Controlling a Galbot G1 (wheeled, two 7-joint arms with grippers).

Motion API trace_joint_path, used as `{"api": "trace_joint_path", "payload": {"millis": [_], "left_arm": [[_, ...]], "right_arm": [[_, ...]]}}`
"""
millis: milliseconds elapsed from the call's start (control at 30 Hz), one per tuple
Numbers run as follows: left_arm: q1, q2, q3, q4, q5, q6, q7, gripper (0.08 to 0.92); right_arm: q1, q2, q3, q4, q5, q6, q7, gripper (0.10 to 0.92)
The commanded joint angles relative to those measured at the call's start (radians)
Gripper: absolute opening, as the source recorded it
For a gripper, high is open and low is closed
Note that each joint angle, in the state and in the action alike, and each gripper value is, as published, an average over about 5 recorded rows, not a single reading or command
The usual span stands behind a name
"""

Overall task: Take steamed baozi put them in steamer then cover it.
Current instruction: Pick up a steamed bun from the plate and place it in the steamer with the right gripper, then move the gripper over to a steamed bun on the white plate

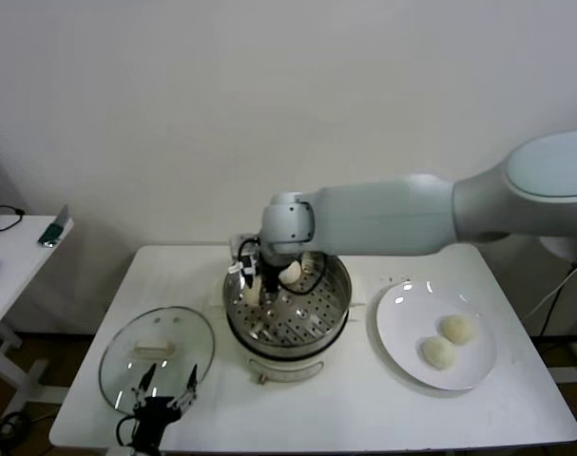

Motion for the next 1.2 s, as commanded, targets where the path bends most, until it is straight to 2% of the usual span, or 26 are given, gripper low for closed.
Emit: {"api": "trace_joint_path", "payload": {"millis": [33,167,333,533,700,833,1067,1200], "left_arm": [[-0.001,0.001,0.002,-0.001,-0.002,-0.001,0.0,0.823],[0.0,0.002,0.002,-0.004,-0.004,0.0,0.001,0.823],[0.0,0.002,0.003,-0.007,-0.005,0.004,0.002,0.823],[0.001,0.003,0.009,-0.016,-0.006,0.011,0.007,0.823],[-0.004,0.003,0.012,-0.016,-0.006,0.016,0.013,0.823],[-0.011,0.004,0.016,-0.011,-0.007,0.02,0.014,0.823],[-0.02,0.004,0.027,-0.015,-0.007,0.028,0.014,0.823],[-0.027,0.001,0.03,-0.014,-0.006,0.035,0.014,0.823]], "right_arm": [[-0.075,0.043,0.004,-0.071,-0.021,-0.016,0.035,0.651],[-0.071,0.043,0.004,-0.063,-0.013,-0.015,0.028,0.693],[-0.027,0.022,0.008,-0.032,-0.01,-0.007,0.001,0.804],[0.13,-0.092,-0.034,0.009,-0.064,0.085,-0.158,0.822],[0.305,-0.304,-0.098,0.055,-0.093,0.218,-0.342,0.823],[0.413,-0.486,-0.188,0.132,-0.135,0.276,-0.434,0.823],[0.44,-0.804,-0.392,0.242,-0.339,0.322,-0.452,0.823],[0.346,-0.914,-0.409,0.252,-0.438,0.322,-0.431,0.823]]}}
